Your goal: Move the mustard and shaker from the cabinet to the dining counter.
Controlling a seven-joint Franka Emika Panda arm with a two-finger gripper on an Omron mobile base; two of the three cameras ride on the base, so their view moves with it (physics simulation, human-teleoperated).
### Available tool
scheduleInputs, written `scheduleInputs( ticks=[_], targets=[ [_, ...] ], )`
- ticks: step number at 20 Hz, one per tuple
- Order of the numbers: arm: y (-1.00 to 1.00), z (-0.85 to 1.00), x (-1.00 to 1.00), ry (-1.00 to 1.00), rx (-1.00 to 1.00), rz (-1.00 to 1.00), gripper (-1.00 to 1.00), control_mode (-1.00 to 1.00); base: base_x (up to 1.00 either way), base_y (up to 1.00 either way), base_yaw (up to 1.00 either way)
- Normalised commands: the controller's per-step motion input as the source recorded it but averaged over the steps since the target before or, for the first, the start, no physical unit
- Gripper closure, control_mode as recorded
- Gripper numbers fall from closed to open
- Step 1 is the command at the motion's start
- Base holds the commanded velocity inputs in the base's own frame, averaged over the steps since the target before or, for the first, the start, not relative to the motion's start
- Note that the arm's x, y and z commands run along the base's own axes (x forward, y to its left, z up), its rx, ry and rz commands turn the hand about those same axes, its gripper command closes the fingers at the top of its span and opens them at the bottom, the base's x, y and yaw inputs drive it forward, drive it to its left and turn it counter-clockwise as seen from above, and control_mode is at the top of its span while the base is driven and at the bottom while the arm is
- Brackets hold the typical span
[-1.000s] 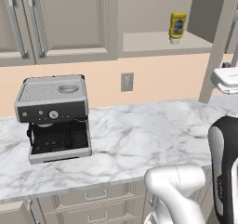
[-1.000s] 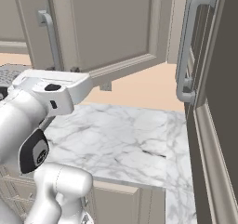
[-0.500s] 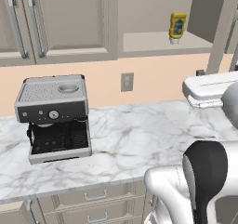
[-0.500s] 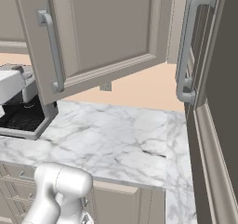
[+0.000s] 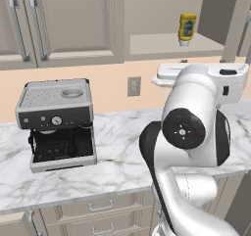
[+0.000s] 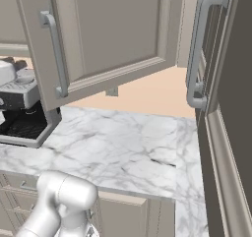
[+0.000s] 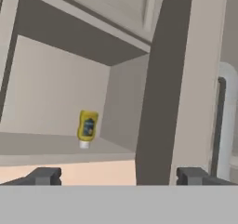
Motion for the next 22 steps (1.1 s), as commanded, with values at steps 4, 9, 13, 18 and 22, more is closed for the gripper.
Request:
scheduleInputs(
  ticks=[4, 9, 13, 18, 22],
  targets=[
    [0.0, -0.17, 0.46, -0.02, 0.0, -0.67, -1.0, -1.0, 0.0, 0.0, 0.0],
    [-0.04, -0.07, 0.42, -0.04, 0.0, -0.6, -1.0, -1.0, 0.0, 0.0, 0.0],
    [-0.26, -0.01, 0.15, -0.02, 0.0, -0.44, -1.0, -1.0, 0.0, 0.0, 0.0],
    [-0.57, -0.03, -0.01, -0.02, 0.0, -0.08, -1.0, -1.0, 0.0, 0.0, 0.0],
    [-0.77, -0.03, -0.15, -0.02, 0.0, 0.0, -1.0, -1.0, 0.0, 0.0, 0.0]
  ],
)
